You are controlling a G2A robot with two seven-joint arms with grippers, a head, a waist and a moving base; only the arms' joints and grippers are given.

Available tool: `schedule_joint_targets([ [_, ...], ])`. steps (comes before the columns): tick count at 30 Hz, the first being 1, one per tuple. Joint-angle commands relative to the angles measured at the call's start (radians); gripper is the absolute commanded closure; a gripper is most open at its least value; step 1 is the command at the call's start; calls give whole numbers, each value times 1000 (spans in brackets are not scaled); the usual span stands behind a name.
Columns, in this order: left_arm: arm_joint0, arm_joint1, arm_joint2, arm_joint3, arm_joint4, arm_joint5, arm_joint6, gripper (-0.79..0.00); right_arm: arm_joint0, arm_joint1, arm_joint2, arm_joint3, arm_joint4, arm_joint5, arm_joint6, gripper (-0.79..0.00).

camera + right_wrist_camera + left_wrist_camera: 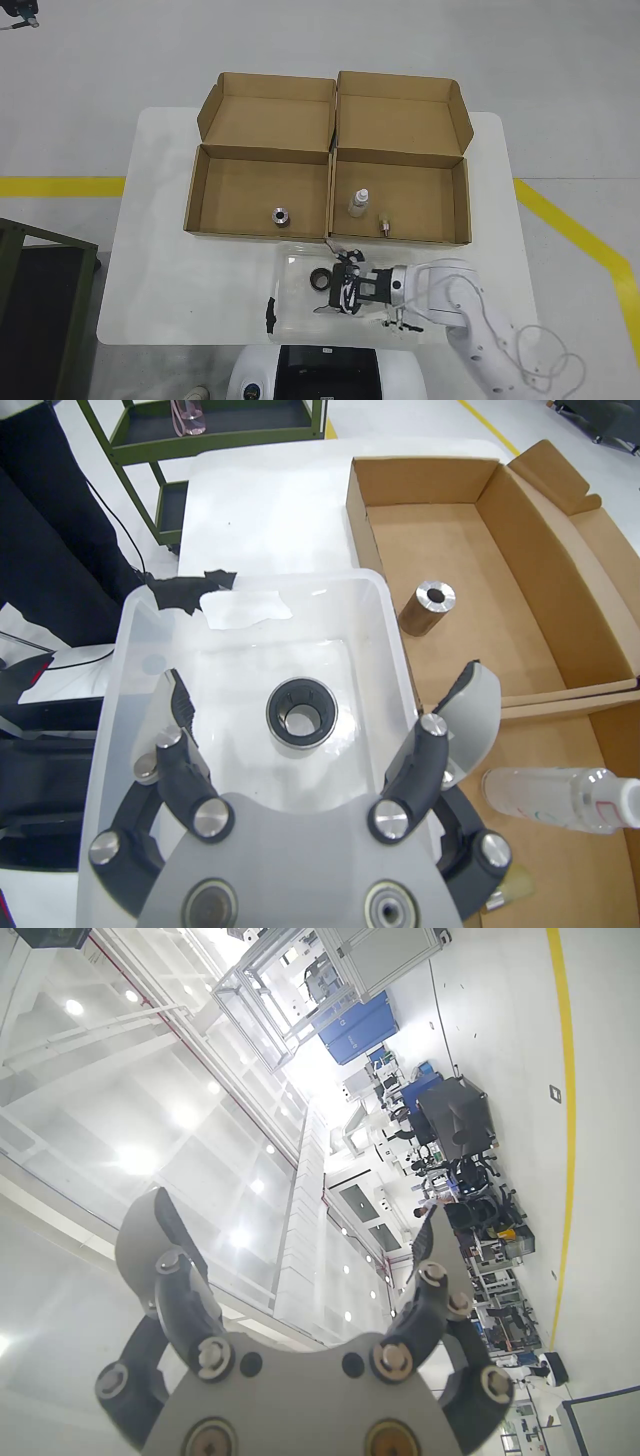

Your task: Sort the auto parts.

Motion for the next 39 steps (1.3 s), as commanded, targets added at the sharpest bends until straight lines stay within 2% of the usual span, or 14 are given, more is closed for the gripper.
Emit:
schedule_joint_targets([
  [1, 0, 0, 0, 0, 0, 0, 0, -785, -6, 2, -1, 6, -11, 9, -11, -699],
  [2, 0, 0, 0, 0, 0, 0, 0, -785, -8, 3, -3, 9, -16, 9, -16, -653],
  [6, 0, 0, 0, 0, 0, 0, 0, -785, -11, 7, -13, 23, -41, 19, -28, -594],
  [13, 0, 0, 0, 0, 0, 0, 0, -785, -14, 10, -19, 42, -67, 72, -42, -557],
  [26, 0, 0, 0, 0, 0, 0, 0, -785, 19, 10, -70, 115, -88, 100, -60, -505],
  [33, 0, 0, 0, 0, 0, 0, 0, -785, 42, 7, -100, 153, -88, 121, -70, -391],
  [35, 0, 0, 0, 0, 0, 0, 0, -785, 49, 6, -108, 167, -90, 126, -74, -379],
  [39, 0, 0, 0, 0, 0, 0, 0, -785, 58, 5, -117, 180, -86, 132, -81, -271],
])
